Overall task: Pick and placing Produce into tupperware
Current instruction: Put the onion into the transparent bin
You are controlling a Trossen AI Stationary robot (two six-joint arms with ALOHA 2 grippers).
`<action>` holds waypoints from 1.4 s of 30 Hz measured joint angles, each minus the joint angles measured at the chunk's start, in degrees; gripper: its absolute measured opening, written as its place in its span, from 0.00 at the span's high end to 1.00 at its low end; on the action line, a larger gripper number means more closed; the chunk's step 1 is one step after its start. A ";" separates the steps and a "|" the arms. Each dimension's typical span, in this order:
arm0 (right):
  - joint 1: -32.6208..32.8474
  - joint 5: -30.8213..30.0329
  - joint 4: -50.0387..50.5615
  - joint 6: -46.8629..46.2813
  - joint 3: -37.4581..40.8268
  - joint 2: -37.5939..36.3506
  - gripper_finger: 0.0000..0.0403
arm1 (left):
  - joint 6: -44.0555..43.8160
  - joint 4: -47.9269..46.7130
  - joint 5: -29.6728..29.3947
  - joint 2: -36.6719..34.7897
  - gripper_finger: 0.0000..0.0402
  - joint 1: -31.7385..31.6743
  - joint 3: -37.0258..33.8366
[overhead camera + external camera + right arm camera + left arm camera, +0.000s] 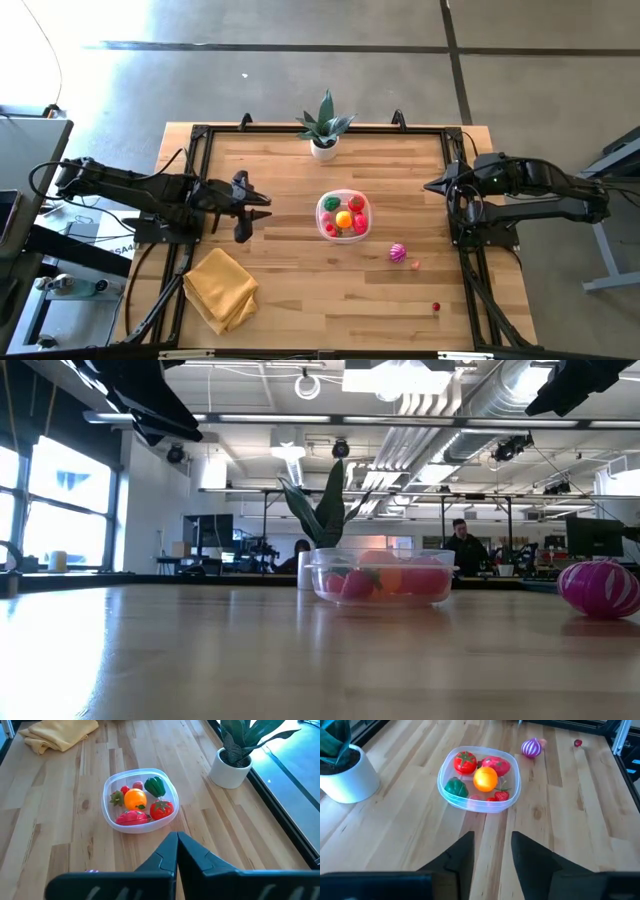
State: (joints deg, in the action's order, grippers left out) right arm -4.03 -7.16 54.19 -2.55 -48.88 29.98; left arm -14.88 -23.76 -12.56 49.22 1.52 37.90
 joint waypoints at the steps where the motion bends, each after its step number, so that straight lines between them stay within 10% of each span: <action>1: -0.01 0.01 -0.01 0.02 0.00 0.00 1.00 | -0.01 0.08 0.00 0.00 0.72 0.00 0.01; 32: 0.00 -3.15 -0.13 7.56 0.00 0.00 1.00 | -0.61 0.01 0.03 0.06 0.74 0.00 0.00; 42: 0.00 -2.95 -2.24 -5.02 0.00 0.00 1.00 | -0.61 0.01 0.04 0.06 0.74 0.00 0.01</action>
State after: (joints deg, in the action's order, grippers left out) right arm -4.03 -10.11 51.96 -7.57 -48.88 29.98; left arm -15.49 -23.75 -12.51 49.28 1.52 37.91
